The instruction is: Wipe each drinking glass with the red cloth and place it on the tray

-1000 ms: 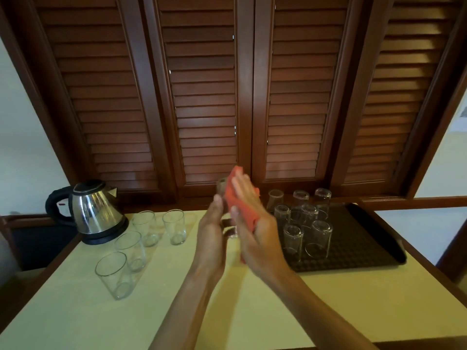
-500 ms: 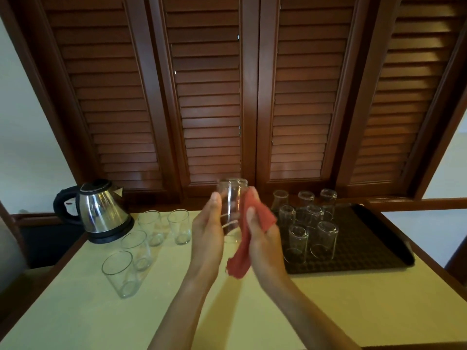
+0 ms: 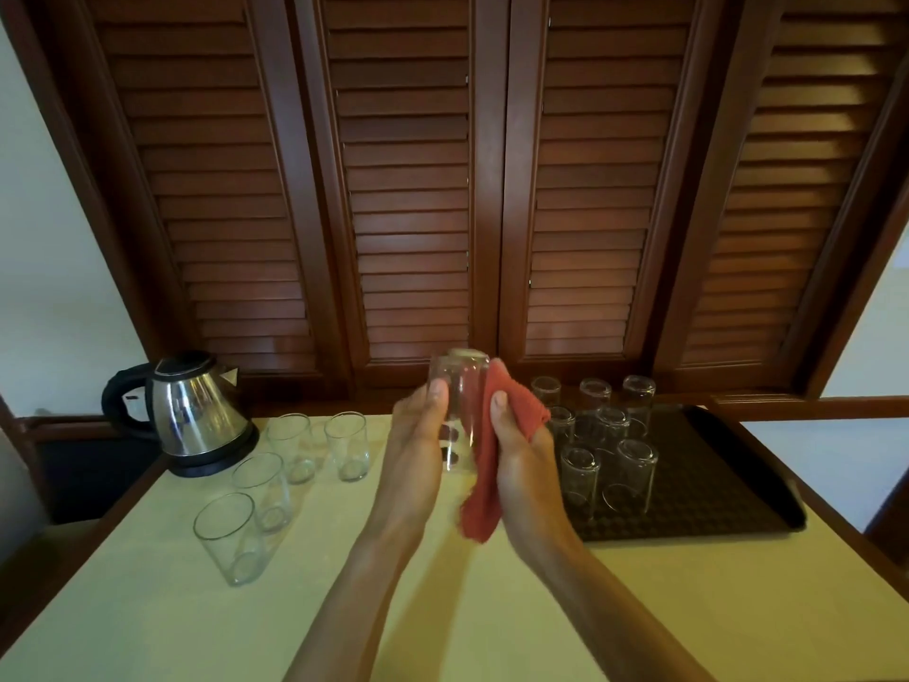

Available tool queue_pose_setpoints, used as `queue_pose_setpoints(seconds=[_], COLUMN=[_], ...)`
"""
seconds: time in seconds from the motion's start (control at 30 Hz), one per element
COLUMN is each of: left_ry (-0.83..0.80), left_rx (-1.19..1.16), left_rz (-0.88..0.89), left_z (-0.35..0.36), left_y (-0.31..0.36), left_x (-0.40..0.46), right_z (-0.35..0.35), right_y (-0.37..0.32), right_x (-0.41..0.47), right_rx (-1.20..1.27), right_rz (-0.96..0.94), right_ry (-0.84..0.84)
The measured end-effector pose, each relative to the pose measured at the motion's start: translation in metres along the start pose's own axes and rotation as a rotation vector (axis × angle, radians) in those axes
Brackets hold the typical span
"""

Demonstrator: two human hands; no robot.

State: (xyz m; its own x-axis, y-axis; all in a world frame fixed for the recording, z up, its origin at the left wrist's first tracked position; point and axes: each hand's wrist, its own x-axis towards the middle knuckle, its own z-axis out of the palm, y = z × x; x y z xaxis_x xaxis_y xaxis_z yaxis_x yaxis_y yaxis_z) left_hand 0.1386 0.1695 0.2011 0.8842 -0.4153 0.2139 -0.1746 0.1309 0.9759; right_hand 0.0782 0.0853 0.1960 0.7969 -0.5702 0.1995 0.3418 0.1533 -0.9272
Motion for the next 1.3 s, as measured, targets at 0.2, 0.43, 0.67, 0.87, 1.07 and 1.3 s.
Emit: queue_pose_setpoints(seconds=[0.2,0.43,0.67,0.87,1.07,1.3], left_ry=[-0.025,0.073,-0.057,0.071,-0.01,0.079], left_rx=[-0.056,0.026,0.119,0.009,-0.019,-0.056], left_rz=[0.011,0.065,0.003,0.041,0.005,0.018], left_z=[0.003,0.002,0.015,0.014,0.02,0.018], left_y=[0.01,0.008,0.003,-0.001,-0.006,-0.009], left_x=[-0.004,0.016,0.003,0.005,-0.002,-0.007], right_z=[0.001,-0.001,-0.009,-0.008,-0.01,-0.007], right_y=[0.002,0.014,0.006,0.014,0.004,0.007], right_x=[0.004,-0.002,0.012,-0.002,0.001,0.003], right_rx=[0.027,0.009,0.042,-0.001,0.031,-0.055], right_rz=[0.034,0.107,0.075,0.078,0.028,-0.037], right_ry=[0.027,0.044,0.102,0.127,0.064,0.027])
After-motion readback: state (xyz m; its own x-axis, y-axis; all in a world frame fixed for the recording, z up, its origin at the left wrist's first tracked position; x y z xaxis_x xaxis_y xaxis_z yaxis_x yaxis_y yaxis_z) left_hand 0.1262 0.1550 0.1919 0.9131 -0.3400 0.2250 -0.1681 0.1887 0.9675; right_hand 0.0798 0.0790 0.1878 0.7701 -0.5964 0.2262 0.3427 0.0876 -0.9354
